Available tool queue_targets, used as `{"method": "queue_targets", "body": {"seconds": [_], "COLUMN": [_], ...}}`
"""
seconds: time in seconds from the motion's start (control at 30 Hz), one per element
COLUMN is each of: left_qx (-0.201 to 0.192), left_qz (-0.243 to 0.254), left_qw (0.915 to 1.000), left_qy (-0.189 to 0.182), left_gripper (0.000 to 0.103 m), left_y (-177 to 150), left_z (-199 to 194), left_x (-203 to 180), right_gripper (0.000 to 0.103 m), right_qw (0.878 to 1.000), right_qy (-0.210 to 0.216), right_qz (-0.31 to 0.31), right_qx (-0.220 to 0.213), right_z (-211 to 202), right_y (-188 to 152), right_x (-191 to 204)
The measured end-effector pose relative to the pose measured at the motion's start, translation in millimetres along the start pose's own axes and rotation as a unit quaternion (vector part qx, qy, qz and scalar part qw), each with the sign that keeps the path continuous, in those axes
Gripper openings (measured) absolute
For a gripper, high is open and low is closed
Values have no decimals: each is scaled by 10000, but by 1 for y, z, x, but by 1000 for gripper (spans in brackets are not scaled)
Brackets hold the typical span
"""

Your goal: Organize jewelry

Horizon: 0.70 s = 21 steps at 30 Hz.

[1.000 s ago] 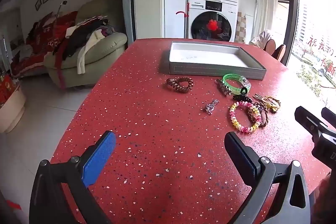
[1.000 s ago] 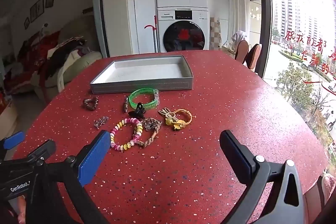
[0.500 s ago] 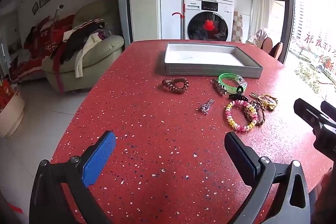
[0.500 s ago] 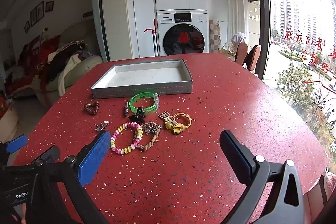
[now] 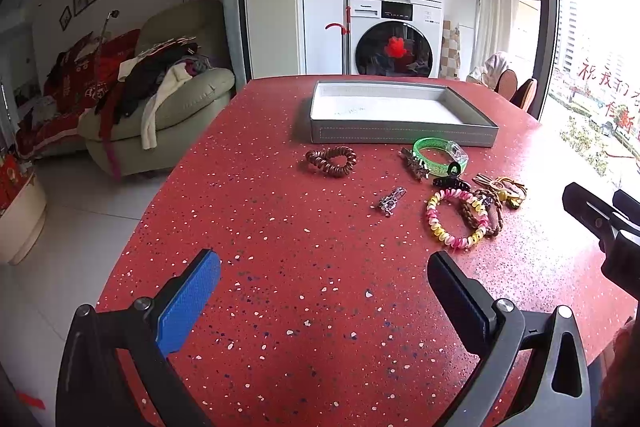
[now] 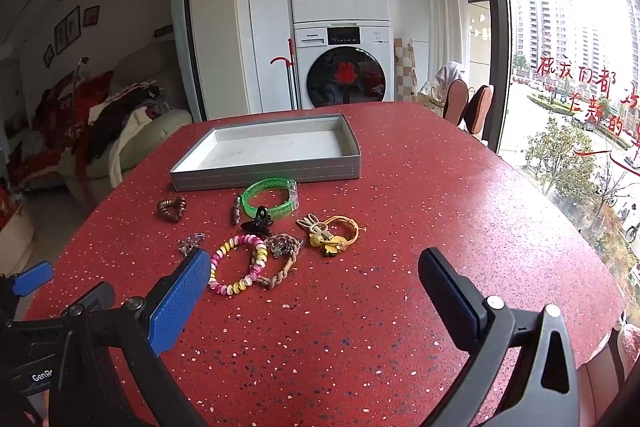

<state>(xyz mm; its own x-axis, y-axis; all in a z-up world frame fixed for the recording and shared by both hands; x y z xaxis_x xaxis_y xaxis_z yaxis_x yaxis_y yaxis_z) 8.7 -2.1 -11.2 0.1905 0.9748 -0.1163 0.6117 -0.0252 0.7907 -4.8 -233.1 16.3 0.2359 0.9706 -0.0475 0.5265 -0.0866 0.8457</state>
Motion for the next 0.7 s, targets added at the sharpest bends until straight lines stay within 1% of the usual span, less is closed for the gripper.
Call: {"method": "queue_targets", "body": {"seconds": [0.7], "left_qx": [64], "left_qz": [-91], "left_qw": [9999], "left_qy": [-15], "left_gripper": [103], "left_y": [-3], "left_z": [-4], "left_x": [3], "right_gripper": [103], "right_qw": [10000], "right_qy": [27], "right_qz": [12], "right_qx": [-20], "right_z": [-2], "right_y": [-1], "right_x": [-2]}}
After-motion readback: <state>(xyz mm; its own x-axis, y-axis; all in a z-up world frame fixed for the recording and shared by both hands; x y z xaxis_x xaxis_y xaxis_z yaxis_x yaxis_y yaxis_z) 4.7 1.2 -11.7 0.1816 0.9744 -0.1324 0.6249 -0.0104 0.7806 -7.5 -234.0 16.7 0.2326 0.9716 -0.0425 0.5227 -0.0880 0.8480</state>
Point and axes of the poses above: each gripper's, at about its wrist camera, not at the fingertips, and z roughly the way its jaws point, x to its left, y to its top, the point moved 2 cm from there along z, roughly the way its jaws point, and after that the axes turned 12 degrees about -y, right-handed, at the moved point
